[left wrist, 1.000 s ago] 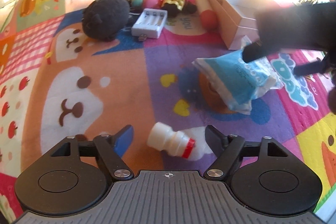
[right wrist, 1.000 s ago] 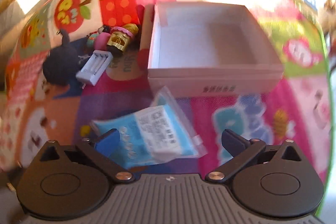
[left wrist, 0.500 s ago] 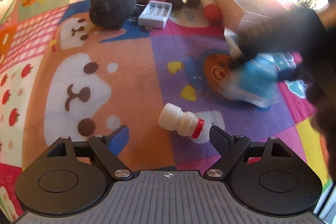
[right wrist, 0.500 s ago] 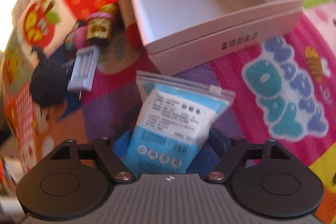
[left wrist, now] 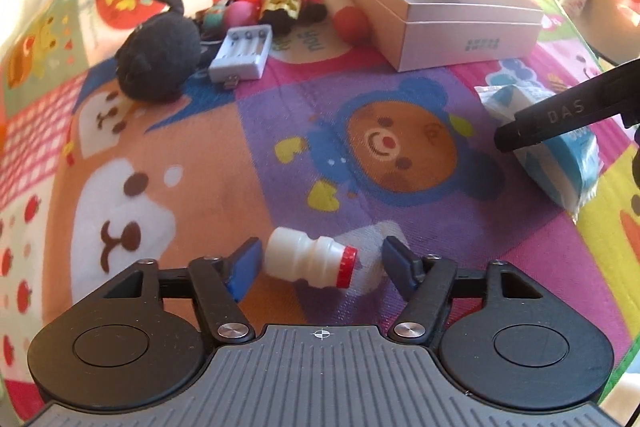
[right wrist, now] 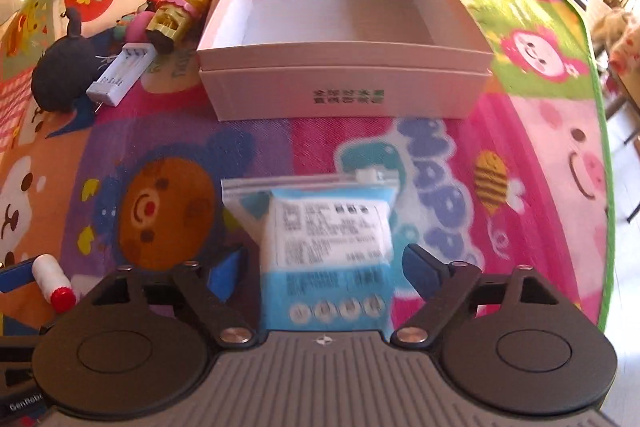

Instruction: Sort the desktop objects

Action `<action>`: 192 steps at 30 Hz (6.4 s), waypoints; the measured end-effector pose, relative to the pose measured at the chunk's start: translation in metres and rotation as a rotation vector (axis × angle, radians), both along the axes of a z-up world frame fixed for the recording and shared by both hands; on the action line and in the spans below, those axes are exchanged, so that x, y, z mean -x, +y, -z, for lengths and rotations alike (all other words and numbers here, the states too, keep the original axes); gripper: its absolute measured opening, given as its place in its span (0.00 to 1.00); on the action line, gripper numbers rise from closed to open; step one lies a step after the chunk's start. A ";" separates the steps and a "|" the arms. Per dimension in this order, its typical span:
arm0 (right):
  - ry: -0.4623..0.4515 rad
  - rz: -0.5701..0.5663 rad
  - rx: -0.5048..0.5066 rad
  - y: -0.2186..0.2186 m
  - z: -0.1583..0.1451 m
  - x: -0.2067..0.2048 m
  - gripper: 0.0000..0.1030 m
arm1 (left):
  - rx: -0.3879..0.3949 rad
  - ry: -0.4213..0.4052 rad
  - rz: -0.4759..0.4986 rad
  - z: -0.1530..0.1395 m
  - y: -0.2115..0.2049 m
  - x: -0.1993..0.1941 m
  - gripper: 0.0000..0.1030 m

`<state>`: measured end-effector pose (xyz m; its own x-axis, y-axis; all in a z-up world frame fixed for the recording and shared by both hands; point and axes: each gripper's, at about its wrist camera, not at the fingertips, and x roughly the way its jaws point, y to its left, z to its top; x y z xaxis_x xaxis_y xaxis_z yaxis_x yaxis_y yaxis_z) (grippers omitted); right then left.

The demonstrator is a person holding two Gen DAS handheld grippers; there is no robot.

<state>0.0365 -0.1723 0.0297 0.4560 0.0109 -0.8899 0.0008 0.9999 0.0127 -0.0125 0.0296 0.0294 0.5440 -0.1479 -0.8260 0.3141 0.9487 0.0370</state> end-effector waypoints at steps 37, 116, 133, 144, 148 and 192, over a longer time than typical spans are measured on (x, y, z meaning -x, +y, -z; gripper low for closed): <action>-0.366 0.133 -0.163 -0.089 -0.166 -0.067 0.92 | 0.199 -0.188 -0.086 -0.111 -0.045 -0.107 0.92; -0.143 -0.267 0.180 0.005 -0.004 0.032 0.75 | 0.122 0.050 -0.136 -0.019 -0.012 -0.045 0.86; -0.135 -0.263 0.019 0.014 -0.040 0.023 0.31 | 0.142 0.027 -0.151 -0.025 -0.003 -0.044 0.91; -0.028 -0.088 -0.148 -0.008 -0.008 -0.004 0.70 | 0.164 0.024 -0.192 -0.026 0.001 -0.050 0.92; -0.084 -0.120 -0.112 0.000 -0.011 -0.001 0.48 | 0.173 0.021 -0.195 -0.028 0.004 -0.049 0.92; 0.023 -0.192 -0.327 0.019 -0.034 0.011 0.76 | 0.119 -0.005 -0.324 -0.021 0.048 -0.068 0.95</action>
